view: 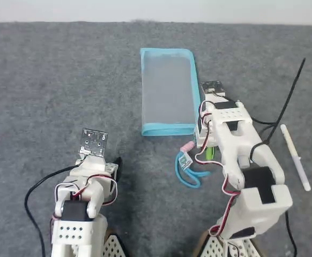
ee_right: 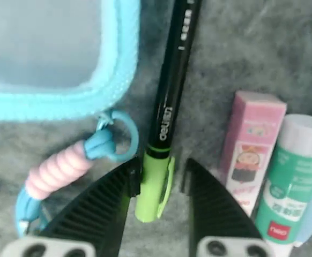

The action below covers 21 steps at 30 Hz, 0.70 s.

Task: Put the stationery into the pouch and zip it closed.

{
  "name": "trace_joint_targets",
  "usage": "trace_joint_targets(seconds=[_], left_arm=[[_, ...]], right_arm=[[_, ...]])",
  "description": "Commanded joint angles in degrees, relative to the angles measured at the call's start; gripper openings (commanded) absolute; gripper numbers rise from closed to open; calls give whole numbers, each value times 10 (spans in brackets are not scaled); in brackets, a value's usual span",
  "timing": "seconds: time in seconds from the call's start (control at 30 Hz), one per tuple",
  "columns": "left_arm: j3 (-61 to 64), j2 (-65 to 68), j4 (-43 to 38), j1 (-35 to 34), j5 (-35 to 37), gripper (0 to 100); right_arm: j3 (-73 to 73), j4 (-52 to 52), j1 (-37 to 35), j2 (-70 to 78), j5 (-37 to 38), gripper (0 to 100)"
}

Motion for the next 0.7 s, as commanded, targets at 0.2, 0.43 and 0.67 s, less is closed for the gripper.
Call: trace_joint_targets(seconds=[0.2, 0.43, 0.67], left_arm=[[-7, -12, 4, -4, 4, 178], [-7, -12, 4, -4, 4, 178], [-7, -12, 4, -4, 4, 178]], right_arm=[[-5, -5, 4, -17, 8, 7], [-6, 85, 49, -200, 44, 7], [-6, 190, 112, -319, 173, 7]])
